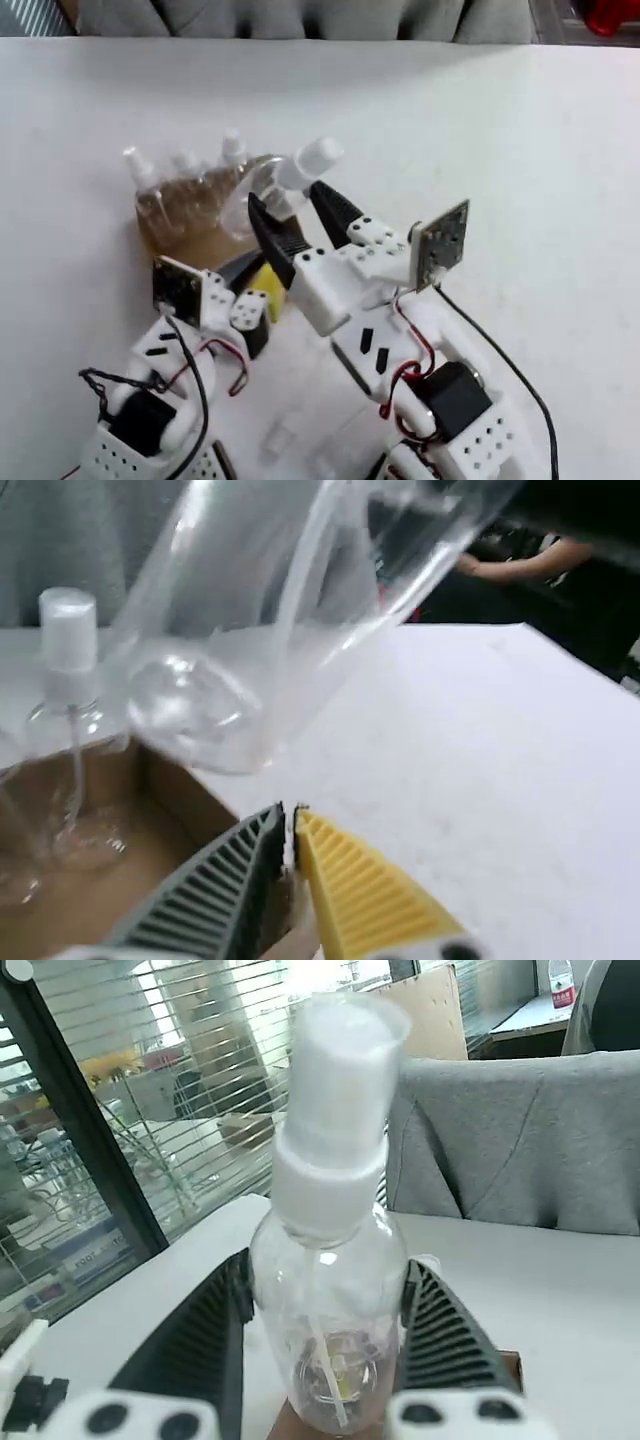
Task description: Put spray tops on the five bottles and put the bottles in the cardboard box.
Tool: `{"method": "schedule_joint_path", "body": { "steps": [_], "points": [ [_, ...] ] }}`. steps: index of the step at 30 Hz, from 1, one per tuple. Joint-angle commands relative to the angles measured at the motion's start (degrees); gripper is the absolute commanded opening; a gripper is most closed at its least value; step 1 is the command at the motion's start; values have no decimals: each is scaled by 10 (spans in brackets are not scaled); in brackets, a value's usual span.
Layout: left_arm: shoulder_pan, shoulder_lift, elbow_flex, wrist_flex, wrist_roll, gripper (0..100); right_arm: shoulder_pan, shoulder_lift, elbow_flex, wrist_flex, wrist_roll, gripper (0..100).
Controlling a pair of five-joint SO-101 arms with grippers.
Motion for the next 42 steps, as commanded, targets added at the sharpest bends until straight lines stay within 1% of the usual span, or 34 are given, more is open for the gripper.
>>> {"method": "schedule_joint_path", "body": {
  "steps": [1,2,6,8,11,17,19,22,26,29,32,34,42],
  "points": [
    [-100,-8,-11,69,-4,22,28,2,5,-50,25,19],
    [-131,-8,-11,76,-13,22,38,13,5,-54,25,19],
    [-245,-8,-11,116,-90,22,65,82,5,-80,25,19],
    [-298,-8,-11,136,-108,22,73,117,6,-99,25,19],
    [-374,-8,-9,155,-113,22,74,162,7,-117,25,19],
    [-537,-8,-4,156,-113,22,74,242,7,-130,30,19],
    [-571,-8,16,152,-113,23,73,269,8,-130,58,19],
    [-579,-8,50,134,-113,24,72,311,11,-130,82,19],
    [-582,-8,69,106,-113,23,68,356,18,-136,84,19],
    [-582,-8,82,91,-113,23,62,378,47,-189,85,19],
    [-582,-8,82,88,-113,23,56,385,90,-267,86,19],
    [-582,-8,82,88,-113,23,53,388,109,-296,87,19],
    [-582,-8,82,86,-113,23,41,389,153,-305,87,19]
  ]
}}
